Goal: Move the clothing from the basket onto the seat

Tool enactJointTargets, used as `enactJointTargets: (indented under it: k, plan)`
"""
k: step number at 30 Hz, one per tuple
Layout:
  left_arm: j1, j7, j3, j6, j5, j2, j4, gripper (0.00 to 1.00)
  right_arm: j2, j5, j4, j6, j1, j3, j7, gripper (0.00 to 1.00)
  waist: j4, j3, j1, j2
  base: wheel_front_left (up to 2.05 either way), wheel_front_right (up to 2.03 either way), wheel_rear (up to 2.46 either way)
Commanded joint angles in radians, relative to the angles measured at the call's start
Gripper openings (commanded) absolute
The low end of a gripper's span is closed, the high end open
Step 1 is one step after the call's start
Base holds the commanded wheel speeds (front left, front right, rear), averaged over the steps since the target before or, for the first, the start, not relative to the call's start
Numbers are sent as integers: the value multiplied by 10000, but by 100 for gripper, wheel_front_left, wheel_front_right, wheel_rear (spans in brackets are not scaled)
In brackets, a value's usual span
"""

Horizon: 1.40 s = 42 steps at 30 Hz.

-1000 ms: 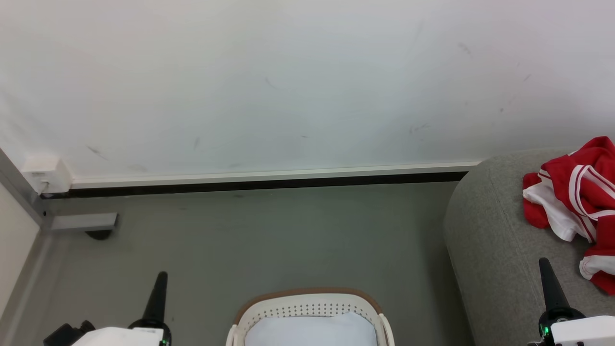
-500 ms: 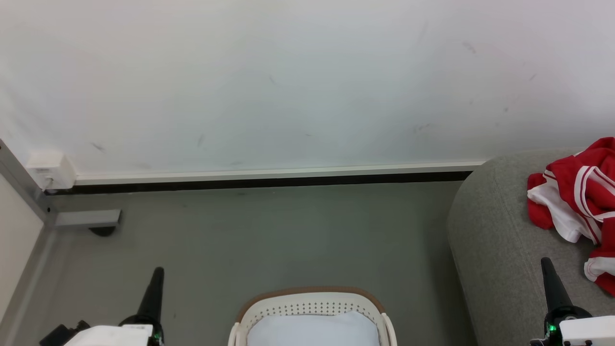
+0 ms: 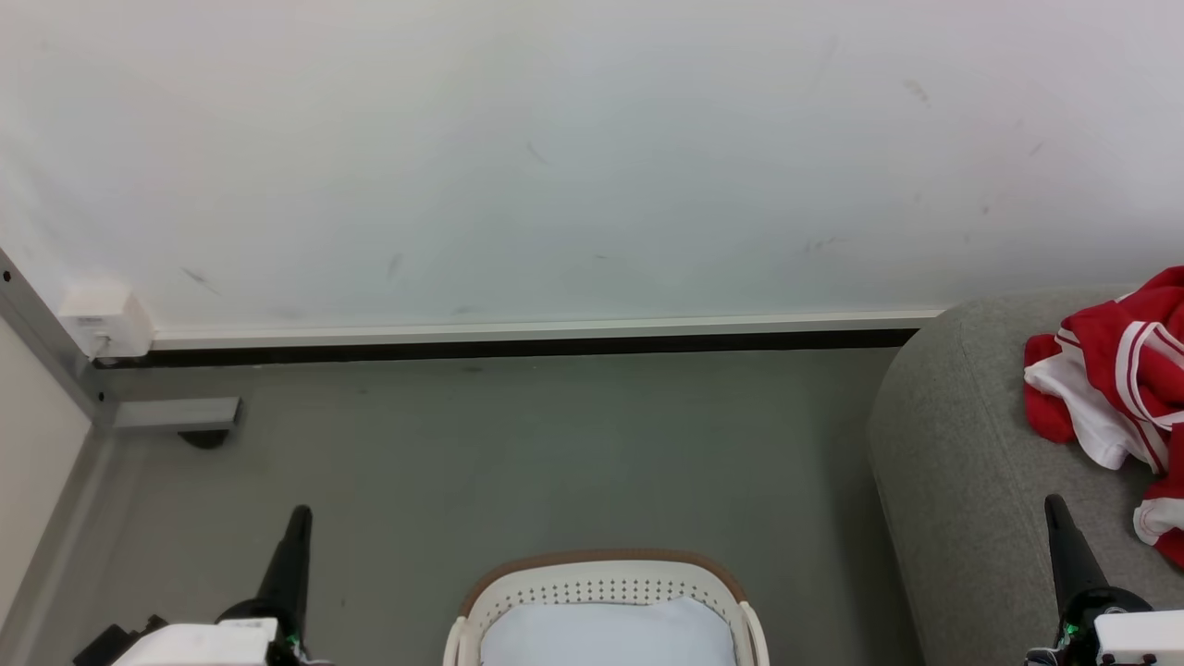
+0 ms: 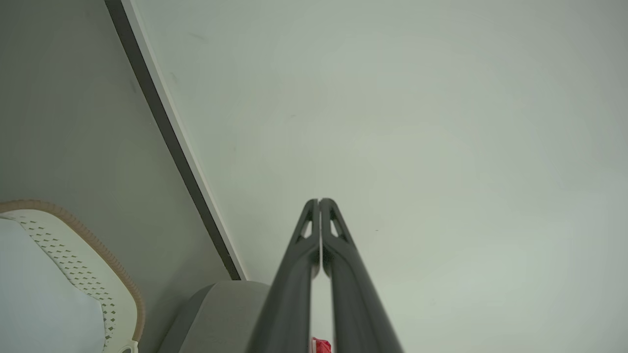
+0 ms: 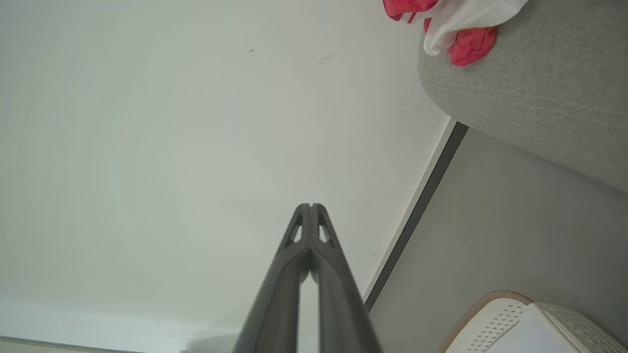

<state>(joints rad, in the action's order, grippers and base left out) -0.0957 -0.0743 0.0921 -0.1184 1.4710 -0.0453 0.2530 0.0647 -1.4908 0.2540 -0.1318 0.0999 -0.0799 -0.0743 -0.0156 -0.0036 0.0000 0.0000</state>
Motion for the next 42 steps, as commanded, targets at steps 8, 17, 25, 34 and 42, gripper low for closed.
enactJointTargets:
  k: [8,17,25,34,42]
  plan:
    - [-148,-219,150,-95,690,-78,-74,0,-64,-585,-109,18,136,-194,-209,0,63,27,0,0,0,0,0]
    - [-168,-376,220,-134,1247,-81,-93,0,-135,-1106,-120,20,136,-335,-378,0,129,55,0,0,0,0,0]
    - [-174,-435,244,-150,1481,-80,-95,0,-151,-1225,-124,21,135,-384,-435,0,156,67,0,0,0,0,0]
    - [-173,-435,243,-150,1481,-80,-96,0,-151,-1223,-122,21,134,-385,-437,0,156,67,0,0,0,0,0]
    - [-172,-434,243,-150,1482,-80,-95,0,-153,-1221,-122,21,134,-386,-437,0,156,67,0,0,0,0,0]
